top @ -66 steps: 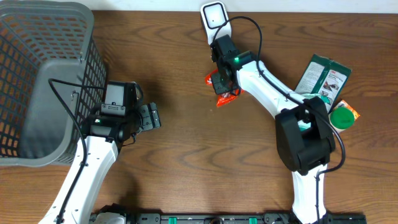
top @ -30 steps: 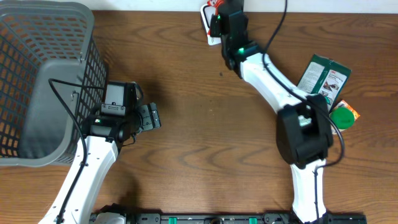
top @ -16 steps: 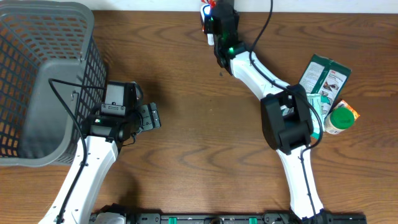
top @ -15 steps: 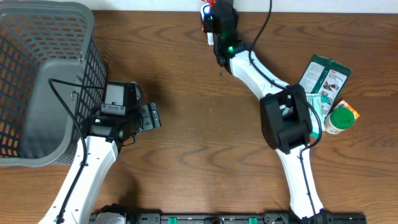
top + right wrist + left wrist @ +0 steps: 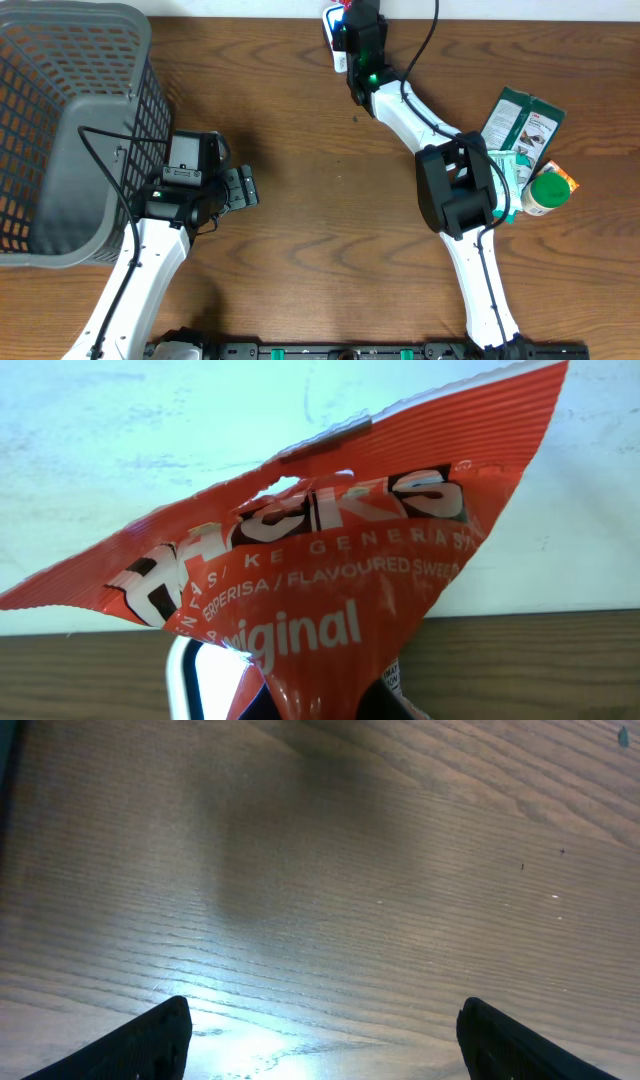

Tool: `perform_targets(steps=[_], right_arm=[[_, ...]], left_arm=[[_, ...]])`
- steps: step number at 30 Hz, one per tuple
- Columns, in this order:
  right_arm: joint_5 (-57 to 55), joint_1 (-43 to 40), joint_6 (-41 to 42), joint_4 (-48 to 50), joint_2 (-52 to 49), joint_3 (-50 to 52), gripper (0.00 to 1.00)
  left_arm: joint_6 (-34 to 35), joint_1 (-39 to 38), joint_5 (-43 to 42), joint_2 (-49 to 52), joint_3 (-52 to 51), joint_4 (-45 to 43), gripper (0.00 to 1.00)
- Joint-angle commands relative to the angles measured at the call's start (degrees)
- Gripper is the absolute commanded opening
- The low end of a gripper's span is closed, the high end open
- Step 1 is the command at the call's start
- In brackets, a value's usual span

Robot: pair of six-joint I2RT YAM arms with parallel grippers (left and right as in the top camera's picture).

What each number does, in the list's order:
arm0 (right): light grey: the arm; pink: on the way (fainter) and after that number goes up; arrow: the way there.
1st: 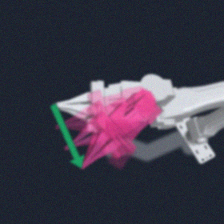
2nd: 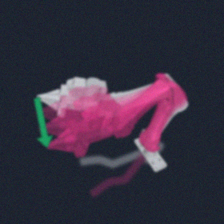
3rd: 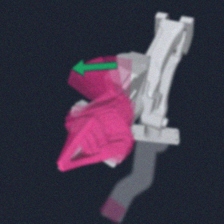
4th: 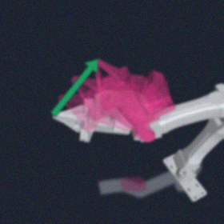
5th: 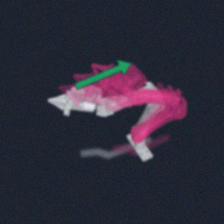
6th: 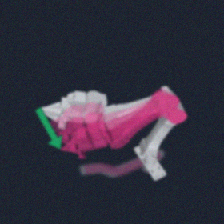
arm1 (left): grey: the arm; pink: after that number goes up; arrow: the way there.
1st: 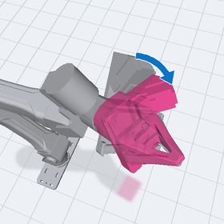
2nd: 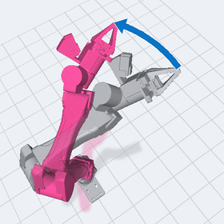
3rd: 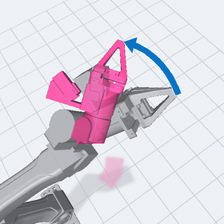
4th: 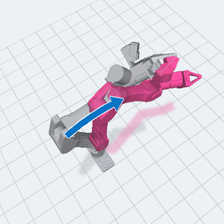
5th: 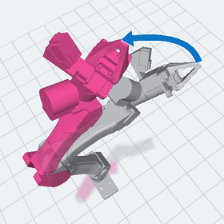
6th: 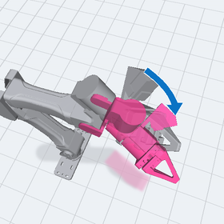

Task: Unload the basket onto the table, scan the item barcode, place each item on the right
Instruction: 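Raise the snack pack to the scanner window with the right gripper, then carry the snack pack right and lower it onto the wipes pack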

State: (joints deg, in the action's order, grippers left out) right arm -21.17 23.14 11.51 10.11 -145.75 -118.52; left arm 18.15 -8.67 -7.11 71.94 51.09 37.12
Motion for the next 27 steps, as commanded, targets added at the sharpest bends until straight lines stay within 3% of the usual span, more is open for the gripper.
perform_targets(steps=[1,4,7,16,17,21,27], right_arm=[[-1.1,-0.6,0.2,2.0,0.1,-1.7,0.01],[-1.0,-0.6,0.2,0.9,2.9,-1.7,0.01],[-1.0,-0.6,-0.9,-7.6,8.8,-1.7,0.01],[5.2,-1.9,-0.9,-54.9,32.3,-1.7,0.01],[5.2,-2.7,-0.9,-63.5,35.2,-1.7,0.01],[5.2,-6.6,-0.8,-81.0,37.3,-1.6,0.01],[5.2,-13.4,-0.8,-87.2,37.1,6.8,0.01]], left_arm=[[-0.3,0.2,0.7,0.3,-0.2,0.2,0.85],[-0.3,0.2,0.8,0.3,-0.2,0.2,0.85],[-0.3,0.2,0.8,0.3,-0.2,0.2,0.85],[-0.3,0.2,0.8,0.3,-0.2,0.2,0.85],[-0.3,0.2,0.8,0.3,-0.2,0.2,0.85],[-0.3,0.2,0.8,0.3,-0.2,0.2,0.85],[-0.3,0.2,0.8,0.3,-0.2,0.2,0.85]])
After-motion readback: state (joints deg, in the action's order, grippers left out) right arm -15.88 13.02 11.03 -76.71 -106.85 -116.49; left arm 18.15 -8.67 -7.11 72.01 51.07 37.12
